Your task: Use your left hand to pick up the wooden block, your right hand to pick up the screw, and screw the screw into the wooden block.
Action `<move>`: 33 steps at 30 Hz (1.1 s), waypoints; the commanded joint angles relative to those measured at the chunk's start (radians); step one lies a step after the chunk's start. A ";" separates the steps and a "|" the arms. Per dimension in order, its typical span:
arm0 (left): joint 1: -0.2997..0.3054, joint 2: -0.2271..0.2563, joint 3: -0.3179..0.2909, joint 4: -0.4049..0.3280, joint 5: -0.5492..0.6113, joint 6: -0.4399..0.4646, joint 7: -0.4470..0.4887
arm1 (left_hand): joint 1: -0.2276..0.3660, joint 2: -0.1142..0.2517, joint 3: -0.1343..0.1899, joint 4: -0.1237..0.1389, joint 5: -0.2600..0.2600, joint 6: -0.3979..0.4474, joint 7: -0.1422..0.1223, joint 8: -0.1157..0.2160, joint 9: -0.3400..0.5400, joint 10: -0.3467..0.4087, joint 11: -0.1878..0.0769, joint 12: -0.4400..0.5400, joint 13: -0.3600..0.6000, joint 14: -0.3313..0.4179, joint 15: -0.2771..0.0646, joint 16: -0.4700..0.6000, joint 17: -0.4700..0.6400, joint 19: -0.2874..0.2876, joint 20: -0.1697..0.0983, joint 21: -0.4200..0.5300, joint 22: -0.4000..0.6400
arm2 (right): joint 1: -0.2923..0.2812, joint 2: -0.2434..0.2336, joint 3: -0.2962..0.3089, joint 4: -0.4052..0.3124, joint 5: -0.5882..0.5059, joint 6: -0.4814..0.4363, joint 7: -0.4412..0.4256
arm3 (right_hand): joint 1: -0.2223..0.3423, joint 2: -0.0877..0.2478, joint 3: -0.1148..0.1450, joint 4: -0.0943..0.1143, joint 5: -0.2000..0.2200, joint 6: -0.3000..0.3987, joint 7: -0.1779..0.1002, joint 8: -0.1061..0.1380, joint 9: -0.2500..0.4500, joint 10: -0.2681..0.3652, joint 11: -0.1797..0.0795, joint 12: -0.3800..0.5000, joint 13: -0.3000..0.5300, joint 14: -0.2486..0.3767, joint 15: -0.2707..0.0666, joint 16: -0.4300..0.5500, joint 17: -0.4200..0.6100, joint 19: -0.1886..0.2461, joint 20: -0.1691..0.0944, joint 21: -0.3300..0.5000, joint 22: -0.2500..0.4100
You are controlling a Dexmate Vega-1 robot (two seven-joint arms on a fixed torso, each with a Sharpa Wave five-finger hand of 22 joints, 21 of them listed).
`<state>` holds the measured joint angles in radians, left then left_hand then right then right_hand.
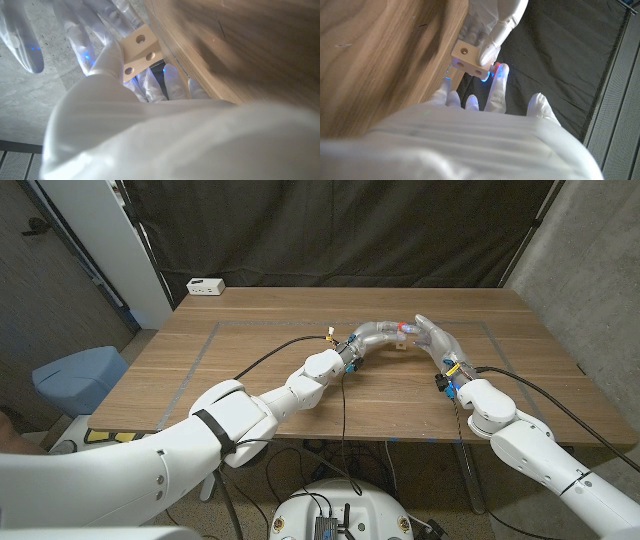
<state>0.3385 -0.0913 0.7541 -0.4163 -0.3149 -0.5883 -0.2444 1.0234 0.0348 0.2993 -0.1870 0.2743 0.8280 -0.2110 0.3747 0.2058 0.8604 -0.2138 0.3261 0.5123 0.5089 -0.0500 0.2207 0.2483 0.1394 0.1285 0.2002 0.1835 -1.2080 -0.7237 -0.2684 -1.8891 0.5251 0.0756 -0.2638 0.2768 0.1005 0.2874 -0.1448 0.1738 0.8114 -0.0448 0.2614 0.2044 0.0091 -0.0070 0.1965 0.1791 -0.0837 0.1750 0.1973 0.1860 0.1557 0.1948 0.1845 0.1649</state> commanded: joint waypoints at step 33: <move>0.064 0.053 0.008 -0.146 0.017 0.025 0.029 | -0.034 0.062 0.042 0.033 0.005 0.082 0.045 0.009 0.008 0.021 -0.005 0.037 0.105 0.009 -0.086 0.003 0.006 0.007 0.003 0.009 0.002 | -0.070 -0.019 0.057 -0.032 -0.004 0.028 -0.029 | 0.013 0.000 0.016 0.000 0.001 -0.009 0.001 -0.029 0.000 0.041 0.030 0.005 0.003 0.012 0.013 0.005 0.001 0.012 0.008 0.006 0.003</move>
<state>0.3790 -0.0590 0.7590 -0.5027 -0.3026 -0.5799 -0.2238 1.0234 0.0348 0.2993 -0.1869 0.2732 0.8280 -0.2110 0.3751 0.2060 0.8604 -0.2138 0.3260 0.5125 0.5089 -0.0500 0.2207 0.2535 0.1394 0.1285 0.2002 0.1835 -1.2632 -0.7494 -0.2257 -1.9169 0.5353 0.0984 -0.2686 0.2807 0.1044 0.2971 -0.1464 0.1738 0.8121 -0.0431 0.2392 0.2044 0.0435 0.0163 0.1965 0.1791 -0.0782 0.1806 0.1973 0.1861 0.1629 0.2021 0.1845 0.1648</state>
